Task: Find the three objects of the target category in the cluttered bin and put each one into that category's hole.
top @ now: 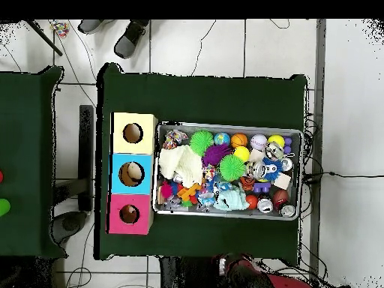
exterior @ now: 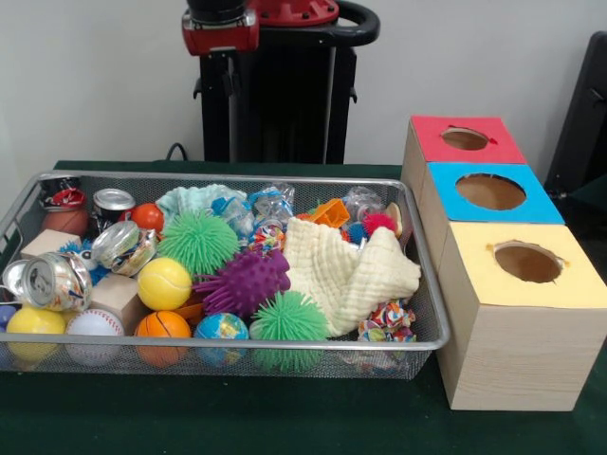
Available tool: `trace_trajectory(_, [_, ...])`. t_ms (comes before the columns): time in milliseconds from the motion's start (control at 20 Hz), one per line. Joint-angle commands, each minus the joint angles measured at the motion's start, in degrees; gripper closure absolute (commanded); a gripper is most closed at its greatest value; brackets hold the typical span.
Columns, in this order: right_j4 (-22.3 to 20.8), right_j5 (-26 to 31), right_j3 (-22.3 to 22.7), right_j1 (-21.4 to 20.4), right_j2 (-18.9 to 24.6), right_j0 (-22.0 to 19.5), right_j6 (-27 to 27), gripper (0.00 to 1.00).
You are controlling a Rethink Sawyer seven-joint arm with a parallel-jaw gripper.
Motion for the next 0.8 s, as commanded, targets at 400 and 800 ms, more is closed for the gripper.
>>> trace_trajectory(400, [10.9,23.5,-27.8,5.5,7.9,8.3,1.9,1.00])
trace_trajectory(800, [13.3,33.2,-42.0,11.9,10.9,9.6,-1.5,1.00])
